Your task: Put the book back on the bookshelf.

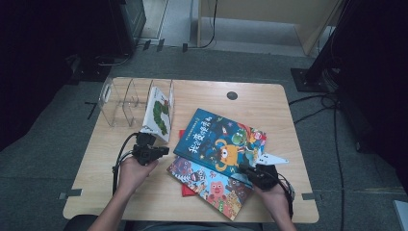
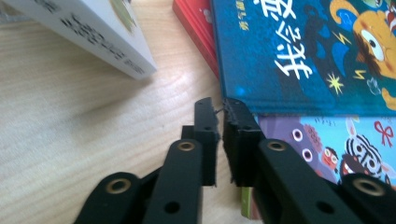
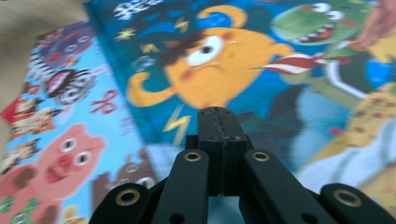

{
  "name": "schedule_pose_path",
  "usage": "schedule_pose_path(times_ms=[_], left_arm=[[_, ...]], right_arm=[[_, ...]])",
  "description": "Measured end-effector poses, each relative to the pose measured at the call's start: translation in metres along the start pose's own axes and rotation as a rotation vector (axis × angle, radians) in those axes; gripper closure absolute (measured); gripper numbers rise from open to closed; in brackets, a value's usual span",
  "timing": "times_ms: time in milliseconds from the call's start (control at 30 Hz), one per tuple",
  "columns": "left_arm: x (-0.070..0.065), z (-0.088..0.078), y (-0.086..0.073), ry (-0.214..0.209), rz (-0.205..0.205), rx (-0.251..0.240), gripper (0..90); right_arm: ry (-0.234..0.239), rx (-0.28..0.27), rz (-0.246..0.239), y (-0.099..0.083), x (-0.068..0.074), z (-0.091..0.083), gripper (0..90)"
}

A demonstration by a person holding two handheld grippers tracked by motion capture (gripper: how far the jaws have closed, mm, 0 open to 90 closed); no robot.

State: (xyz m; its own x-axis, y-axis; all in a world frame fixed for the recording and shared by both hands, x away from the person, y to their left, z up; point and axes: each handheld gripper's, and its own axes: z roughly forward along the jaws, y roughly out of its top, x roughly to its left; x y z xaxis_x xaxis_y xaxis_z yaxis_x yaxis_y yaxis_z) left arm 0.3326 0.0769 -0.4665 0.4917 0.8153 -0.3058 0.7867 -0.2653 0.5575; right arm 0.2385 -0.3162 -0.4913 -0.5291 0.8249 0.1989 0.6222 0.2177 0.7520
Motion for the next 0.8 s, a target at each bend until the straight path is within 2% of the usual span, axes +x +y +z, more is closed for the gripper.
schedule_pose_path(times_ms=[67, 133, 200, 333, 467, 533, 600, 733, 800], left_arm=[[0.001, 0.001, 0.002, 0.004, 0.001, -0.001, 88.2], [0.002, 0.004, 0.004, 0.002, -0.003, -0.004, 88.3], [-0.001, 0.008, 0.005, 0.006, 0.013, -0.007, 88.3], [-0.006, 0.014, 0.006, 0.022, 0.049, -0.003, 87.8], [-0.005, 0.021, 0.008, 0.022, 0.046, -0.003, 87.4], [-0.006, 0.024, 0.009, 0.014, 0.05, 0.003, 87.3], [-0.007, 0.026, 0.009, 0.025, 0.065, 0.001, 87.2], [-0.006, 0.026, 0.009, 0.01, 0.058, 0.006, 88.0], [-0.007, 0.026, 0.007, -0.016, 0.062, 0.018, 88.3]], right_arm=[[-0.027, -0.003, 0.006, 0.003, -0.009, 0.001, 90.0], [-0.037, -0.006, 0.012, 0.004, -0.013, 0.001, 90.0], [-0.052, -0.015, 0.036, 0.008, -0.022, 0.002, 90.0], [-0.101, -0.001, 0.024, 0.013, -0.037, 0.005, 90.0], [-0.147, -0.006, 0.021, 0.017, -0.051, 0.005, 90.0], [-0.17, -0.011, 0.035, 0.017, -0.059, 0.003, 90.0], [-0.19, -0.023, 0.062, 0.015, -0.066, -0.001, 90.0], [-0.225, -0.032, 0.085, 0.009, -0.075, -0.006, 90.0], [-0.23, -0.023, 0.092, 0.006, -0.077, -0.005, 90.0]])
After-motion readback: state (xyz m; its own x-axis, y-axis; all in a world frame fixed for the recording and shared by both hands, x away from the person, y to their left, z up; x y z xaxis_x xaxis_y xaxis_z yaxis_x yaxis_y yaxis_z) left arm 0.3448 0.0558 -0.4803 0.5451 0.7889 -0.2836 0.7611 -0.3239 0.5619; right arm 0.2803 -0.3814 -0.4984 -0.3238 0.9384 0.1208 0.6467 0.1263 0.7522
